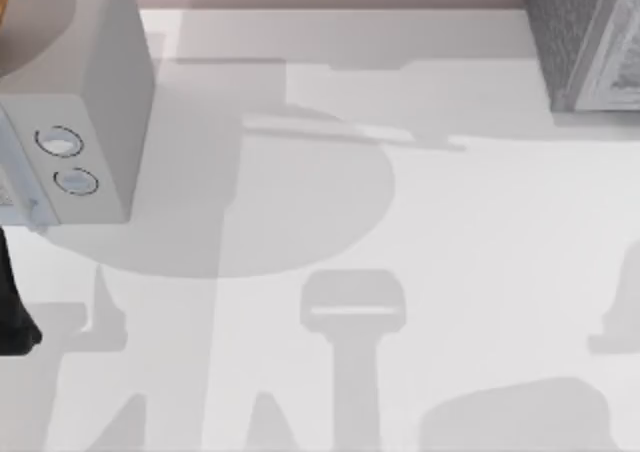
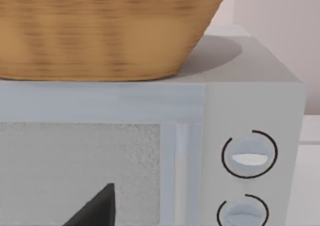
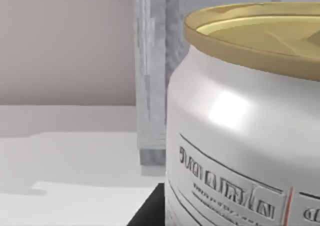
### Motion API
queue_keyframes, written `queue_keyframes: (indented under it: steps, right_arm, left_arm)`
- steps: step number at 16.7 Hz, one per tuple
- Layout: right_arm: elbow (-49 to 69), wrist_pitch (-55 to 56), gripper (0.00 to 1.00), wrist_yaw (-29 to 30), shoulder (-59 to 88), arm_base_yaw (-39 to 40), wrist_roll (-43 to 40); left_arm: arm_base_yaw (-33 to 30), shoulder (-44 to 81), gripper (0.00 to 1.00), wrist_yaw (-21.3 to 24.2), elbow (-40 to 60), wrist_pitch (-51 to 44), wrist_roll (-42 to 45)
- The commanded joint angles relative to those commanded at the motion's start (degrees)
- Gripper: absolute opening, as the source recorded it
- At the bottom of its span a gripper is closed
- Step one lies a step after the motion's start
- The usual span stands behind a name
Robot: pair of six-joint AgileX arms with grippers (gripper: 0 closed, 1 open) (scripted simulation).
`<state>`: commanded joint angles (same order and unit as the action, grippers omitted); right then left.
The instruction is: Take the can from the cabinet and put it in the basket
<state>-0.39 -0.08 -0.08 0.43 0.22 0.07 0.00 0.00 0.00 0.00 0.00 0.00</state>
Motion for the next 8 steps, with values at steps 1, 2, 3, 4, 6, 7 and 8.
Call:
queue_keyframes:
  steps: [1,2,3,4,6,7,8]
  right_arm:
    - [0.00,0.00,0.00,0.00,0.00,0.00,0.00]
    - [0.79,0.97,0.00,0.41,1.14,0.22,-0.09]
    - [1.59,1.95,0.00,0.82,2.29,0.44,-0.17]
    - [3.20,3.71,0.00,1.66,4.62,1.06,-0.30]
    - [6.74,7.55,0.00,3.53,10.14,2.48,-0.57]
    - [8.66,9.62,0.00,4.56,13.33,3.28,-0.71]
    - [10.69,11.69,0.00,5.71,16.60,4.15,-0.86]
  left_arm:
    - [0.00,0.00,1.00,0.00,0.00,0.00,0.00]
    - [0.00,0.00,1.00,0.00,0.00,0.00,0.00]
    - [0.00,0.00,1.00,0.00,0.00,0.00,0.00]
    - [0.00,0.00,1.00,0.00,0.00,0.00,0.00]
    - [0.00,0.00,1.00,0.00,0.00,0.00,0.00]
    - [0.00,0.00,1.00,0.00,0.00,0.00,0.00]
    - [0.00,0.00,1.00,0.00,0.00,0.00,0.00]
